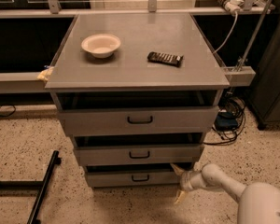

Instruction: Open bottom drawer

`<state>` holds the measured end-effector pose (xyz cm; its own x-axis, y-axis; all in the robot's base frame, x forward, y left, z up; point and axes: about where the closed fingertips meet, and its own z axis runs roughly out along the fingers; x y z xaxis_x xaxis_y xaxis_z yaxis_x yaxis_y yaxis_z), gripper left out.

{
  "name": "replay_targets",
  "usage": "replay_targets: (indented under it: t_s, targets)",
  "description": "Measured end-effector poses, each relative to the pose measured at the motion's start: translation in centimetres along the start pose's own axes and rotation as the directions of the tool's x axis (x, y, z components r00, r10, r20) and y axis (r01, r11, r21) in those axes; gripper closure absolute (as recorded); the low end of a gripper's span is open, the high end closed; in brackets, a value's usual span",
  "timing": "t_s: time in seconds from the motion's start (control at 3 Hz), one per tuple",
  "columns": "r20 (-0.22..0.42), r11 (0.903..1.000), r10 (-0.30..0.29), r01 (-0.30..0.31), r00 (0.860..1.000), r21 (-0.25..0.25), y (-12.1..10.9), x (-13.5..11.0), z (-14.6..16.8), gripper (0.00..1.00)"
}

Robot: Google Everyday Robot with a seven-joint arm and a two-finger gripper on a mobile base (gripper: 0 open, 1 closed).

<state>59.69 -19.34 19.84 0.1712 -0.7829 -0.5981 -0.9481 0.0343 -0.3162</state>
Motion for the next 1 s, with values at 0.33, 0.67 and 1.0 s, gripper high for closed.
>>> replay_targets:
  t_s: [0.33, 0.67, 1.0]
  targets:
    - [-0.020, 0.9991, 0.036, -0.037, 0.999, -0.019, -0.7, 0.9, 0.5, 0.00]
    - [-0.039, 0.9964, 0.072, -0.074, 0.997, -0.041, -1.2, 1.8, 1.1, 0.00]
    - [-0.051, 0.9930, 0.098, -0.101, 0.994, -0.061, -1.5, 2.6, 1.8, 0.00]
